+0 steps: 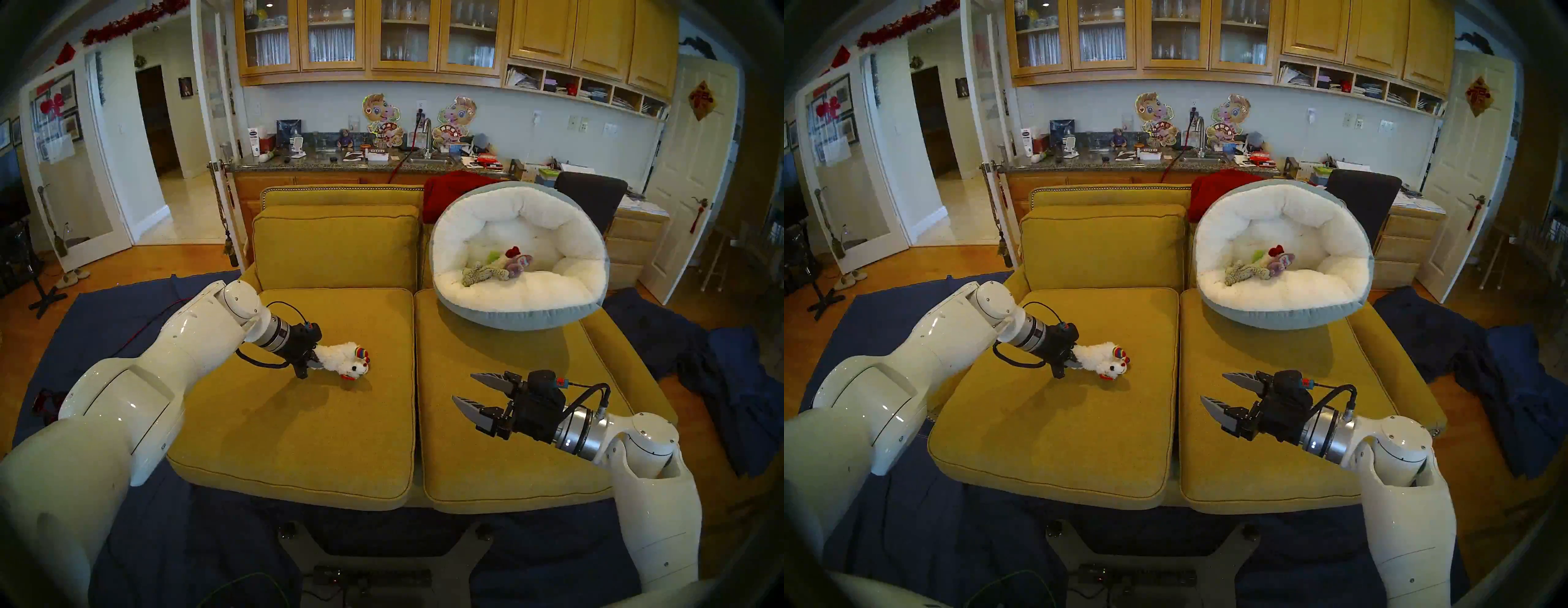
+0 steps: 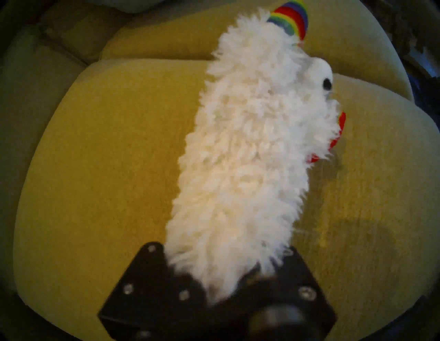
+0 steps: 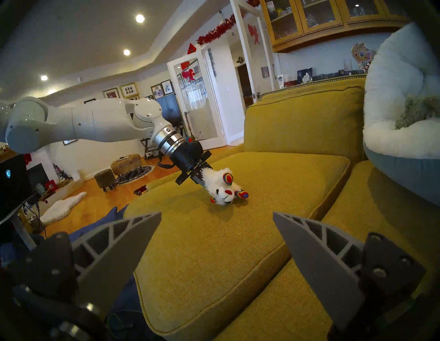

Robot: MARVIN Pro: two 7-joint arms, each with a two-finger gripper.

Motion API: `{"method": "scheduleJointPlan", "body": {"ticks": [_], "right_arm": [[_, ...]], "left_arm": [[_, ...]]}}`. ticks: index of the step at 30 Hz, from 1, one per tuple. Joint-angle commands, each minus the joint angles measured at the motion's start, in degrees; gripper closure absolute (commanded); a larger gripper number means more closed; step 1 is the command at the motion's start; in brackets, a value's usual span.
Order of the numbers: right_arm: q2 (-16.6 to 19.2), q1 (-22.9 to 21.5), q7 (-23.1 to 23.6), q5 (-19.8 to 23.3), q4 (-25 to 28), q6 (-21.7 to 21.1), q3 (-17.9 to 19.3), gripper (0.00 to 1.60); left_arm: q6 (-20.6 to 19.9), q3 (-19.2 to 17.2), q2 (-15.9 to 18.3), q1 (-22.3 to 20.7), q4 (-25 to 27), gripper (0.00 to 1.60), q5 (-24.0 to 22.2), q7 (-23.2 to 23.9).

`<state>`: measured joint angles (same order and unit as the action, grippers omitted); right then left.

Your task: Put toys into dog bed

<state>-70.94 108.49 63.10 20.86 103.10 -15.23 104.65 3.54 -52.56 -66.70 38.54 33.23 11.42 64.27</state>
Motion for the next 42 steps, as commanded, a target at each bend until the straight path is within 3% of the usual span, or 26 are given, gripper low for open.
{"method": "scheduleJointPlan", "body": {"ticks": [1,13,18,30,42], "right_arm": [[0.02,-0.98,0.25,0.35,1.51,0.23,0.03,0.0],[-0.26,-0.47,0.93,0.29,2.23,0.25,-0.02,0.0],[-0.43,0.25,1.53,0.56,3.06,0.3,0.32,0.0],[-0.85,0.72,2.04,0.15,3.78,0.42,0.09,0.0],[-1.43,0.78,1.81,-0.19,4.21,0.49,0.23,0.0]], "left_arm": [[1.48,-2.78,0.84,-4.14,3.92,1.6,-2.83,3.0],[-1.31,-0.44,1.79,-4.73,12.97,1.6,-0.52,9.45],[-4.44,0.17,2.12,-3.96,17.32,1.6,-0.2,11.15],[-14.27,1.42,0.56,-3.36,25.87,1.6,2.22,10.81],[-20.88,1.18,0.39,-1.35,32.66,1.6,3.6,10.93]]}}
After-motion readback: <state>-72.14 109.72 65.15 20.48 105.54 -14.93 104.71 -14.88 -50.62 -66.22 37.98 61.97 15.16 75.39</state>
